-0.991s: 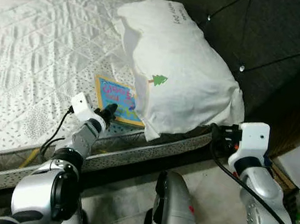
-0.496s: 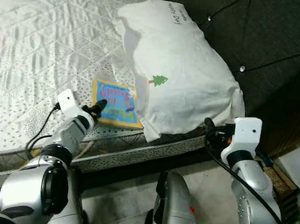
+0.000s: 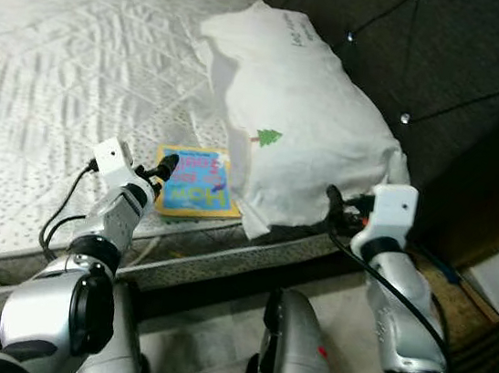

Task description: Clean up the room

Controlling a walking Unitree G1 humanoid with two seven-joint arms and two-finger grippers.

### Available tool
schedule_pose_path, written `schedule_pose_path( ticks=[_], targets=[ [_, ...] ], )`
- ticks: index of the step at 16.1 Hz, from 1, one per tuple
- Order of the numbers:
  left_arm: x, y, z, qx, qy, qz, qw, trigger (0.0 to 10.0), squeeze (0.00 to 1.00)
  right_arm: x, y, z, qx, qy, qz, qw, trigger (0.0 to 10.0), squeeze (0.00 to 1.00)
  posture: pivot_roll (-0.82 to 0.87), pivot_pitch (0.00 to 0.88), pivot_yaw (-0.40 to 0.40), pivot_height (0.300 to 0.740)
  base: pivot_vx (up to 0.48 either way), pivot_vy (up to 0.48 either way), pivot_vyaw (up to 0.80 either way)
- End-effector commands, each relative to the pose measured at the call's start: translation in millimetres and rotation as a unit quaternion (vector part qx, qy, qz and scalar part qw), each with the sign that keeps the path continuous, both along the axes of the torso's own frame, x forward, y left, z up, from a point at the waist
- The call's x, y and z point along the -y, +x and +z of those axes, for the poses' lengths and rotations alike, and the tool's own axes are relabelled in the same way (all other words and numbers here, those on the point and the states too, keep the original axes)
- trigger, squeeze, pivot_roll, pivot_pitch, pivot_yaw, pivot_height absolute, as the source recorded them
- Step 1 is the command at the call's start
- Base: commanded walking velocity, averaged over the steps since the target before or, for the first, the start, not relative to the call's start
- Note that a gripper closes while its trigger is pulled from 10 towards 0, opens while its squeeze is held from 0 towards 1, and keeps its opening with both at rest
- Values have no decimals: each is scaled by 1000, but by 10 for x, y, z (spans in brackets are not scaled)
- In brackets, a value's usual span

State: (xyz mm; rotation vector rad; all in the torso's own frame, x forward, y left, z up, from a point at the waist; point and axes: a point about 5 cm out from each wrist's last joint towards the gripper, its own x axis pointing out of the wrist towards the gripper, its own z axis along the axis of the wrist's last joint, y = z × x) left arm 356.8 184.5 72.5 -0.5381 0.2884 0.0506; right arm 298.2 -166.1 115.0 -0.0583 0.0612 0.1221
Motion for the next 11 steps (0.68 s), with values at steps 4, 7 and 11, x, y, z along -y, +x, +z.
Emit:
schedule_pose_path(
  ticks=[4,7,11],
  targets=[
    [-130,-95,156,75,91,32,993,10000,1000,-157,123,14,6,23,23,999,10000,0,-56,0,-35,551,0,0,0],
    [-130,-95,156,75,91,32,993,10000,1000,-157,123,14,6,23,23,999,10000,0,-56,0,-35,551,0,0,0],
    [-130,-95,156,75,91,32,993,10000,1000,-157,123,14,6,23,23,999,10000,0,-56,0,-35,551,0,0,0]
  ],
)
